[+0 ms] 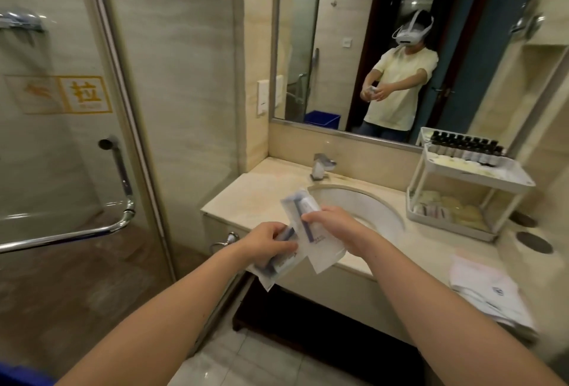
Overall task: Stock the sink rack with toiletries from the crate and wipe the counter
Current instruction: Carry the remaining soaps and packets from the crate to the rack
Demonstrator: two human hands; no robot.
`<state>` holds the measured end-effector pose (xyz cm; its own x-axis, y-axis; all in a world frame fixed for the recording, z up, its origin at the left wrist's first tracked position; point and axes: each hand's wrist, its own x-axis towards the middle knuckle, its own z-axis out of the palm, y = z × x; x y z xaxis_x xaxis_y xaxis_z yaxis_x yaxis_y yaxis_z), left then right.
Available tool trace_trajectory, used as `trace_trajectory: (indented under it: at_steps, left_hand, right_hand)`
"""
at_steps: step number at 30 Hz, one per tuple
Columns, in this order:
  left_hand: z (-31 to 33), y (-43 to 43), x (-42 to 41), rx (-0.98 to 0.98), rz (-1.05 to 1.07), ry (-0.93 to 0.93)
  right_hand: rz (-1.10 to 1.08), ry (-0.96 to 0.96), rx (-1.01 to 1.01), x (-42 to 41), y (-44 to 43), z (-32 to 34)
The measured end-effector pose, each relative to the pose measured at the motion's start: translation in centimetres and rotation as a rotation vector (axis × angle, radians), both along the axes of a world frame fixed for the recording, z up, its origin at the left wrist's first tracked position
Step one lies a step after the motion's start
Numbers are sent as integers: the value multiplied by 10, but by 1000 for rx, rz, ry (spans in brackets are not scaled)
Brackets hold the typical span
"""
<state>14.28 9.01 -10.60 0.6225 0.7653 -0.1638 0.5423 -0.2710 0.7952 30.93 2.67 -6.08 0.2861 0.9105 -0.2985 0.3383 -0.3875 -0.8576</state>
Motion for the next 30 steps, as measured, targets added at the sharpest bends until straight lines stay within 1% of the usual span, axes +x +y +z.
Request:
trace_trajectory:
  at_steps: [5,7,9,12,14,20,22,24,26,30]
  left_hand:
    - [-3,-3,47,-11,-68,0]
    - [-1,-6,63,-63,-88,-4]
    - [1,-6,78,-126,-121,38]
    - [1,0,104,-171,-173,102]
    - [0,7,123,-209,-158,88]
    - [3,39,190,-475,-107,-124]
    - [3,53,219,-554,-60,-214]
    - [4,66,250,-589,-19,-282]
    - [8,78,281,-636,-23,-340]
    - [21,93,345,-838,104,-474]
  right_hand:
    - [-83,-2,-1,41,-19,-14]
    - [-143,-7,24,56,-24,-17]
    - [-204,-12,59,71,-29,-20]
    - [-313,9,102,95,-38,-25]
    - [-394,16,120,114,-42,-28]
    - [-638,24,151,170,-44,-32]
    - [-696,20,156,190,-41,-30]
    - [-737,13,158,209,-36,-27]
    - [-766,7,159,227,-29,-22]
    - [-799,61,143,256,-11,-10]
